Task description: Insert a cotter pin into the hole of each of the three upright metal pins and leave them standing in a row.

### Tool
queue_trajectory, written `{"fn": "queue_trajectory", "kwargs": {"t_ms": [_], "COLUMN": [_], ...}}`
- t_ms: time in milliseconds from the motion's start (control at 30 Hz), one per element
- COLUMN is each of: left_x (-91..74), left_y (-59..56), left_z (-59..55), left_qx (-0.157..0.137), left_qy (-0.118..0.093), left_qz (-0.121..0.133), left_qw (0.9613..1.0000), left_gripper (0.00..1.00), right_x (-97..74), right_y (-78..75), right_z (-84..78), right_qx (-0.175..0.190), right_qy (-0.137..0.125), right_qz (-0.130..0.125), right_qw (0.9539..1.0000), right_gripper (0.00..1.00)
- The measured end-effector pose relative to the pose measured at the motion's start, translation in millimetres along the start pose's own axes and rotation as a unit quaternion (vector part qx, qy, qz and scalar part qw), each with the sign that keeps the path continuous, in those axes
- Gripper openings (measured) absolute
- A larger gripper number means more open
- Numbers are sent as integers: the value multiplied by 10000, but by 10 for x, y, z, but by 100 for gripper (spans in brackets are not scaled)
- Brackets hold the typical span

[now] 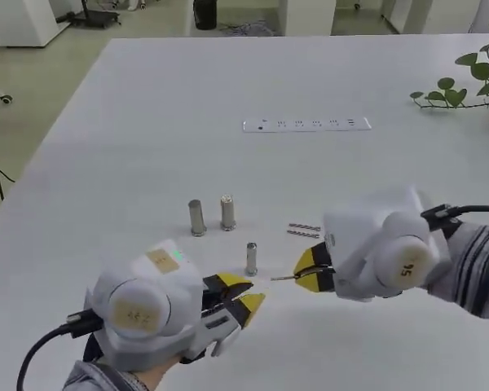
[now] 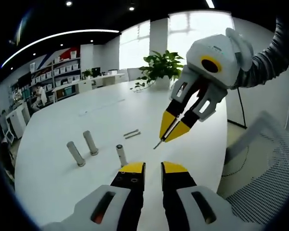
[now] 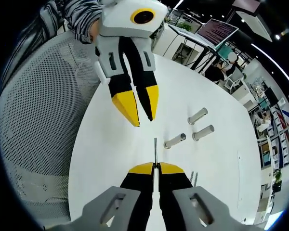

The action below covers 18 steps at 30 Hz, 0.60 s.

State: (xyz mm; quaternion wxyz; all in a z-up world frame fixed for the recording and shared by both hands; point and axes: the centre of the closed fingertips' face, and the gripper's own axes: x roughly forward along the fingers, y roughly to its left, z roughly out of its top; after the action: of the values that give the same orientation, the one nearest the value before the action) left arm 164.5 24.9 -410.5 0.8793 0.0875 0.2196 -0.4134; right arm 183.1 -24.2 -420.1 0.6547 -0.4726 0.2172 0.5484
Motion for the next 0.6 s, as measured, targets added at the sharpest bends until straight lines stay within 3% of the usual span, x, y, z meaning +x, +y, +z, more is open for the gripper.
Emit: {"fn": "queue_trajectory", "kwargs": {"t_ms": [100, 200, 600], "left_x": [21, 46, 280], "left_y": [85, 227, 501], "left_z": [-6, -6, -70], "left_qx": [-15, 251, -171], "left_qy": [-48, -38, -19], "left_qz": [231, 645, 1177], "left_qw": [9997, 9976, 9929], "left_gripper": [13, 13, 19], "right_x": [24, 63, 289], "right_y": [-101, -166, -325], "right_z": [-75, -131, -214], "right_qx": [201, 318, 770], "right_qy": [138, 229, 384], "right_qz": [-181, -271, -355], "right_qw": [9995, 9989, 9957], "right_gripper": [0, 0, 0]}}
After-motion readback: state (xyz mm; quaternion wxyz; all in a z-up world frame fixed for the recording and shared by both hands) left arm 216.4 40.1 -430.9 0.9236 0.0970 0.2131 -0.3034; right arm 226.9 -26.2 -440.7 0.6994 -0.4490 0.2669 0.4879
